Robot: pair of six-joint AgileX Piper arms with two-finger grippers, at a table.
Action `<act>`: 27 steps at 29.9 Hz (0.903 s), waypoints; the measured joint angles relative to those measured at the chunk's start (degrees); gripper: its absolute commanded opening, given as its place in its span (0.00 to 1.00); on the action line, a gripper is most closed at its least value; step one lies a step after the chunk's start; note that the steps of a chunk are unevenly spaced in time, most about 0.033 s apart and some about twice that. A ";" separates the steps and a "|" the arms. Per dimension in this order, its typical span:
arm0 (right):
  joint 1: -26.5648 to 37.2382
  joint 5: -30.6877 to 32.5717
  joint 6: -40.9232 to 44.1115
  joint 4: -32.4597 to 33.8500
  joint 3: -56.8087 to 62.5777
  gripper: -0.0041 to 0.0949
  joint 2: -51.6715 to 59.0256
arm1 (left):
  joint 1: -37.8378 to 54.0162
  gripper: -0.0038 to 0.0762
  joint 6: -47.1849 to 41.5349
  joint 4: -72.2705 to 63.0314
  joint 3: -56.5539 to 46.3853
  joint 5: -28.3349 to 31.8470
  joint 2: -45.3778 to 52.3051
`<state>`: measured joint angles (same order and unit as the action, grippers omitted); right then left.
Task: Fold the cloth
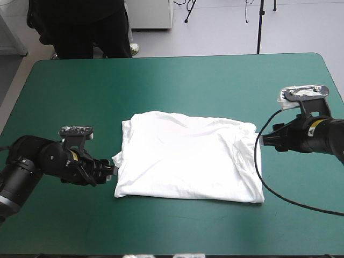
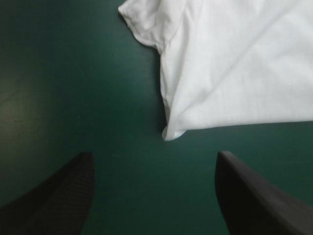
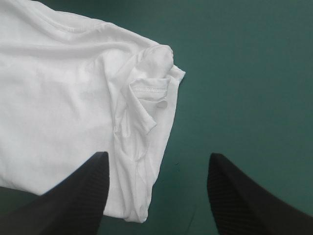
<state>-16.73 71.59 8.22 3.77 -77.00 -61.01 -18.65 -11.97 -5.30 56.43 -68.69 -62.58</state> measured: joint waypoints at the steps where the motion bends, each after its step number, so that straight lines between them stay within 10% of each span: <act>1: 0.00 0.04 0.00 0.04 0.00 0.61 0.22 | 0.00 0.67 -0.21 -0.34 -2.07 1.45 0.00; 19: 0.00 -1.37 -0.82 1.77 4.33 0.61 -4.16 | -5.25 0.65 -1.65 -0.29 -10.43 17.93 -16.69; 27: 0.00 -4.68 -2.31 -3.77 17.57 0.61 -4.16 | -5.25 0.35 -1.17 -1.76 -10.46 20.40 -18.58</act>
<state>-16.73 66.91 5.91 0.00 -59.43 -65.17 -23.90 -13.14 -7.06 45.97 -48.29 -81.17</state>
